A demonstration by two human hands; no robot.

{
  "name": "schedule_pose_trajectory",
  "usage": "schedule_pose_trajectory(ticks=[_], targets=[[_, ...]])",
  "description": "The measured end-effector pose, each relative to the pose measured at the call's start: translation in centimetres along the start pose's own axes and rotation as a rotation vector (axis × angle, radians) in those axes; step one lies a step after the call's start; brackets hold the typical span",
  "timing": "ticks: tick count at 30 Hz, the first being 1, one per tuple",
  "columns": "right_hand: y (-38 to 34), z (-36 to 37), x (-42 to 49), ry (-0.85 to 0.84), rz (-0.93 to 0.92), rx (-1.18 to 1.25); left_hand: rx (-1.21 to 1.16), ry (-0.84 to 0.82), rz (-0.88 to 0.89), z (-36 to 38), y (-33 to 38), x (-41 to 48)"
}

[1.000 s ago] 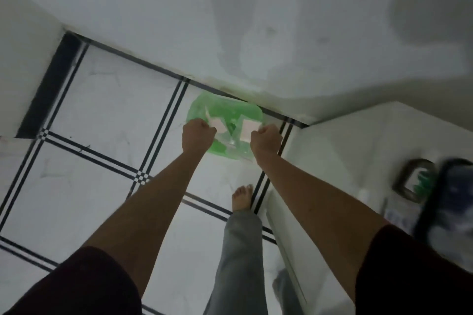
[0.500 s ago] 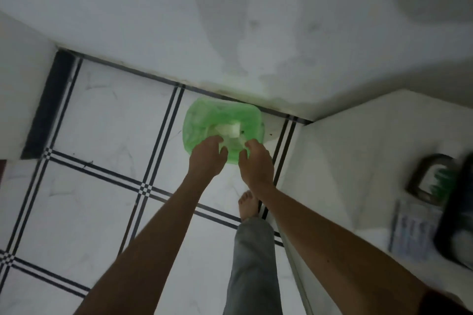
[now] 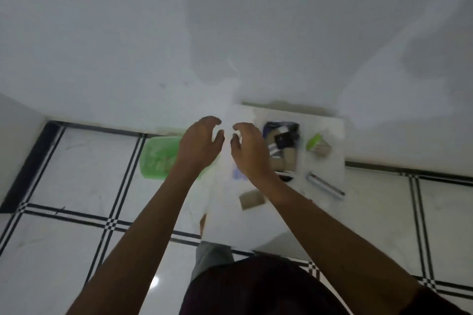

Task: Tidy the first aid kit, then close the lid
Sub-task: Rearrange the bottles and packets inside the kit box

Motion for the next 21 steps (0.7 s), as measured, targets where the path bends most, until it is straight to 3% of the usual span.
schedule_pose_trajectory(ticks=[4, 8, 16, 21], targets=[[3.1, -7.4, -1.4, 0.030, 0.038, -0.016, -0.019, -0.063, 0.105, 1.4, 7.2, -2.5], [5.3, -11.5, -2.9, 0.045, 0.109, -0.039, 0.035, -0.166, 0.084, 3.1, 8.9, -3.7], [9.5, -13.8, -1.6, 0.091, 0.242, -0.060, 0.006, -0.165, -0.019, 4.6, 4.9, -0.9], [14.9, -12.9, 0.2, -0.054, 0.376, -0.301, 0.009, -0.232, -0.071, 8.0, 1.8, 2.1]])
Point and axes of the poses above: each hand's wrist, its own x-axis towards the middle knuckle, its own z-axis out of the palm, y = z × x, the point moved 6 cm from there along x, towards the middle knuckle, and after that the axes turned 6 degrees about y, right-handed, at the moved point
